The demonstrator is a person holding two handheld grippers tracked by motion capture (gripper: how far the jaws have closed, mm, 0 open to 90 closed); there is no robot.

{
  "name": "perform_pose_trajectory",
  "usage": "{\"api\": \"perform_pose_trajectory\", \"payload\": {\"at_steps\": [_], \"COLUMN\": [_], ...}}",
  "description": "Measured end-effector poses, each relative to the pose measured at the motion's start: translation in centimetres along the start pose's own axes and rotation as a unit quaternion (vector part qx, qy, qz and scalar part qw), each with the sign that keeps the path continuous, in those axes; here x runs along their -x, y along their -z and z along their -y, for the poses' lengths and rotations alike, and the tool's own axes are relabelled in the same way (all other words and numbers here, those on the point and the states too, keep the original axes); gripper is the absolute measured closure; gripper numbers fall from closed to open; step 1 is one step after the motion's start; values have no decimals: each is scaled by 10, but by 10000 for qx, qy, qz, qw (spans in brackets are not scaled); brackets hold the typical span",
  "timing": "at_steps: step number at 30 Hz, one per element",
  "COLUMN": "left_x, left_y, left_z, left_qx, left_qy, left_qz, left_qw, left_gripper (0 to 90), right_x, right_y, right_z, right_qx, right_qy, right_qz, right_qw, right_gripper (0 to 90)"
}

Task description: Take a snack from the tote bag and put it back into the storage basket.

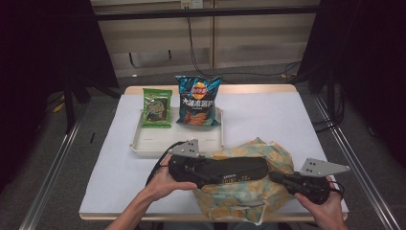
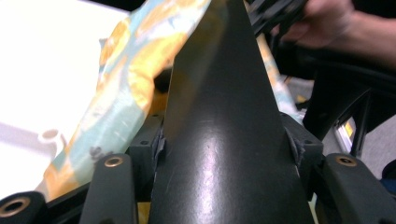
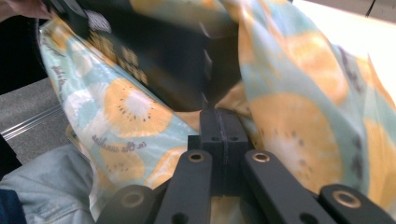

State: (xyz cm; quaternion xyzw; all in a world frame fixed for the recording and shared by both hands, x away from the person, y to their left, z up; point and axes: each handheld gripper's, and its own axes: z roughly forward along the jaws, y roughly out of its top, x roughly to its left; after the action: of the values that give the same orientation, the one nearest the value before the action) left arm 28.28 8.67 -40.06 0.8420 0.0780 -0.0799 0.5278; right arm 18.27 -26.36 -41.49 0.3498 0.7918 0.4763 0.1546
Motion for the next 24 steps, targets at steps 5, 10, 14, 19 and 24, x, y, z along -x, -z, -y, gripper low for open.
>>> {"api": "perform_pose_trajectory", "payload": {"at_steps": [5, 10, 14, 19, 24], "left_x": [7, 11, 13, 12, 8], "left_y": [-4, -5, -2, 6, 25], "left_z": [-6, -16, -26, -34, -39], "left_qx": [-9, 203, 254, 340, 519], "left_qy": [-156, -261, -326, -346, -325], "left_qz": [7, 55, -13, -86, -245], "left_qw": [9999, 9994, 9991, 9988, 9978], "left_gripper": [438, 437, 437, 436, 436], "right_x": [3, 2, 0, -1, -1], "right_y": [-4, -8, -9, -6, 3], "right_z": [5, 9, 8, 6, 2], "right_qx": [-43, -28, 28, 202, 512], "right_qy": [-79, -62, -29, -28, -103], "right_qz": [-14, -112, -163, -252, -245], "right_qw": [10000, 9999, 9999, 9995, 9983], "right_gripper": [900, 900, 900, 809, 596]}}
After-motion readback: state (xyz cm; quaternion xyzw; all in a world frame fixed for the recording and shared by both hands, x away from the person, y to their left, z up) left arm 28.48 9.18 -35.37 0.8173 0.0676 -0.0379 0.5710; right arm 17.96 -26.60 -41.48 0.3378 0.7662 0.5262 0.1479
